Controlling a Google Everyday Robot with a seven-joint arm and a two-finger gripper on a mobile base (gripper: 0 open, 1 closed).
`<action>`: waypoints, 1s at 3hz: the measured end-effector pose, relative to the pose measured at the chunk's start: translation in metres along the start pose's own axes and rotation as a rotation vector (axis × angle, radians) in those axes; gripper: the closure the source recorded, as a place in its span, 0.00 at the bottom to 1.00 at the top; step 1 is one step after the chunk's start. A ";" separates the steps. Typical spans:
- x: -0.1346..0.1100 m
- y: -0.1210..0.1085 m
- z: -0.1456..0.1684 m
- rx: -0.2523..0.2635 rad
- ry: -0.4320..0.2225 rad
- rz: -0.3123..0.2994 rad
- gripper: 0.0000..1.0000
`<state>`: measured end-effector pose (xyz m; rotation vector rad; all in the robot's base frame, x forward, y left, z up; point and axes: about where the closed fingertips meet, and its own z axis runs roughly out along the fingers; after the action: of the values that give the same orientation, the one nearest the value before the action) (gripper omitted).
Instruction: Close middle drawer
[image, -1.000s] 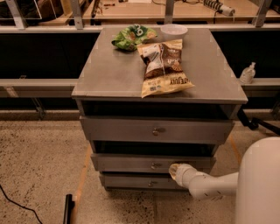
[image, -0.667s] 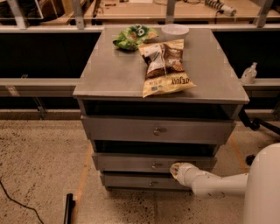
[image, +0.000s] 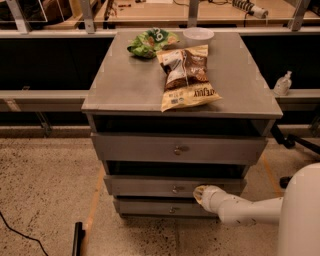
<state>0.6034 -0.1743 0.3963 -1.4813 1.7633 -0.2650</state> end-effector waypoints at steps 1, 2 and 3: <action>0.000 0.000 0.000 0.000 0.000 0.000 1.00; 0.000 0.000 0.000 0.000 0.000 0.000 1.00; 0.000 0.000 0.000 0.000 0.000 0.000 1.00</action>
Offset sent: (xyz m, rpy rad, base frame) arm -0.0556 -0.0084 0.0189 0.0222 0.1399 -0.0037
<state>0.6033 -0.1743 0.3963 -1.4813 1.7636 -0.2647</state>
